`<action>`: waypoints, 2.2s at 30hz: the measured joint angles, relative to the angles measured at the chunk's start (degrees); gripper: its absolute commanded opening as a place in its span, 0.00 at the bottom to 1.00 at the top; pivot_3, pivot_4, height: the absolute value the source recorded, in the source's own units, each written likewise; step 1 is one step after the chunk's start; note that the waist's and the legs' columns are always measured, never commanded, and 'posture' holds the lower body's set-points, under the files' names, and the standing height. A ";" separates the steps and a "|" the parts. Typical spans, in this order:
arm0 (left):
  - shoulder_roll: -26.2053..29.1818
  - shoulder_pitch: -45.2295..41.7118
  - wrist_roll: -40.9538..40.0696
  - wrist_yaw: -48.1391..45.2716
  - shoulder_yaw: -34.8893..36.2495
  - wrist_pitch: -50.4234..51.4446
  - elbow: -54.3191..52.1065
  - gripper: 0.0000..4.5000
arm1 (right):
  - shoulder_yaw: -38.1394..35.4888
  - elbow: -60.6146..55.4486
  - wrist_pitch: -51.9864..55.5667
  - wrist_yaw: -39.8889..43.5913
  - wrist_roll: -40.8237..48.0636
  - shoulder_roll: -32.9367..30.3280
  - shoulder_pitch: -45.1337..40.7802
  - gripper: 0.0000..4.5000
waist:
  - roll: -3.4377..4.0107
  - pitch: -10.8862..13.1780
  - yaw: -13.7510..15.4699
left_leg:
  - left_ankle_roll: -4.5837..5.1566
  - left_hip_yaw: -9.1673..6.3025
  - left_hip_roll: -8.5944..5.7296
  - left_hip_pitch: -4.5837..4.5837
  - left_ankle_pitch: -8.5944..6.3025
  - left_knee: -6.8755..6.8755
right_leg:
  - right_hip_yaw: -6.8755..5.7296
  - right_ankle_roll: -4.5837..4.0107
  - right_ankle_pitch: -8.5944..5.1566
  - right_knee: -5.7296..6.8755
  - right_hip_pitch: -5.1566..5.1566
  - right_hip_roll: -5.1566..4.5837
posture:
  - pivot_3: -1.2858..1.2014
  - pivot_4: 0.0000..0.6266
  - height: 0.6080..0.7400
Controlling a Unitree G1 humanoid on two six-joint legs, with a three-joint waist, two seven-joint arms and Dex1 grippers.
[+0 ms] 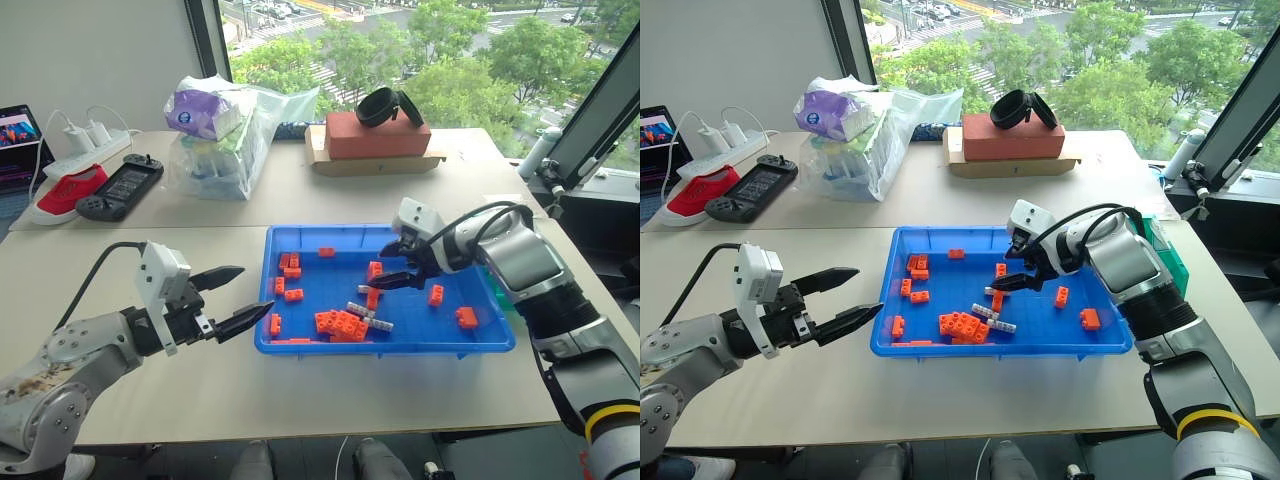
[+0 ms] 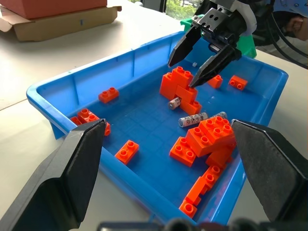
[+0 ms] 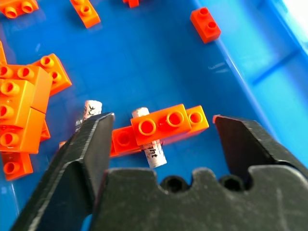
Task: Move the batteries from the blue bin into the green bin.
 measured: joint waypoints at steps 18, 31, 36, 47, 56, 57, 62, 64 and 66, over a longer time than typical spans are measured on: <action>0.53 -1.29 -0.58 -0.60 -0.41 0.53 0.75 1.00 | -10.68 9.18 -3.43 0.24 0.33 -6.28 -7.43 0.33 | -0.09 0.00 0.29 | 0.01 -0.01 -0.01 0.00 -0.01 -0.01 | -0.07 0.00 -0.01 -0.11 0.07 -0.02 | 0.52 0.24 1.00; 0.37 -4.12 1.21 -2.51 -3.09 0.08 2.94 1.00 | -7.83 19.70 -13.15 -2.57 -8.33 -5.95 -3.29 0.89 | -0.06 0.02 -0.06 | 0.00 -0.01 -0.02 0.00 0.00 -0.02 | -0.03 -0.01 0.00 -0.04 0.02 -0.01 | 0.52 0.24 1.00; 0.37 -4.17 1.46 -3.09 -3.30 0.08 3.39 1.00 | -8.60 17.30 -12.05 -1.86 -7.93 -5.92 -4.12 1.00 | -0.05 0.03 -0.08 | 0.00 -0.01 -0.01 0.00 0.00 -0.03 | -0.04 -0.01 0.00 -0.03 0.02 -0.01 | 0.52 0.24 1.00; 0.25 -5.06 2.40 -3.09 -4.14 0.08 3.68 1.00 | -6.87 6.97 -8.13 0.31 -6.44 1.34 -2.44 1.00 | -0.05 0.03 0.07 | 0.00 -0.02 -0.01 0.00 0.00 -0.01 | -0.05 -0.01 0.00 -0.03 0.04 -0.01 | 0.52 0.24 1.00; 0.17 -4.75 2.48 -1.56 -4.03 0.26 2.56 1.00 | -4.28 15.58 -8.48 -5.04 -9.63 7.67 -2.46 0.76 | -0.05 0.03 -0.03 | 0.00 -0.04 -0.01 0.00 0.00 -0.03 | -0.06 -0.01 0.00 -0.02 0.03 0.00 | 0.52 0.24 1.00; 0.17 -4.65 2.44 -1.41 -4.00 0.28 2.40 1.00 | -4.27 16.29 -9.16 -5.48 -10.00 7.93 -2.49 0.69 | -0.05 0.03 -0.05 | 0.00 -0.04 -0.01 0.00 0.00 -0.03 | -0.06 -0.01 0.00 -0.01 0.03 0.00 | 0.52 0.24 1.00; 0.18 -4.23 2.22 -0.76 -3.26 0.54 2.11 1.00 | -4.08 19.89 -14.19 -7.85 -12.22 8.83 -2.87 0.63 | -0.05 0.03 -0.07 | 0.00 -0.04 -0.01 0.00 0.00 -0.02 | -0.06 -0.01 0.00 -0.02 0.04 0.00 | 0.52 0.24 1.00; 0.18 -4.22 2.07 -0.48 -3.15 0.56 1.73 1.00 | -4.04 20.82 -15.67 -8.17 -12.72 9.32 -2.88 0.63 | -0.05 0.03 -0.05 | 0.00 -0.04 -0.01 0.00 0.00 -0.02 | -0.06 -0.01 0.00 -0.01 0.04 0.00 | 0.52 0.24 1.00; 0.18 -4.22 1.67 -0.28 -3.14 0.59 1.49 1.00 | -4.05 21.63 -16.79 -8.58 -13.48 9.70 -2.98 0.63 | -0.05 0.03 -0.02 | -0.01 -0.04 -0.01 0.00 0.00 -0.02 | -0.06 -0.01 0.00 -0.02 0.04 -0.01 | 0.52 0.24 1.00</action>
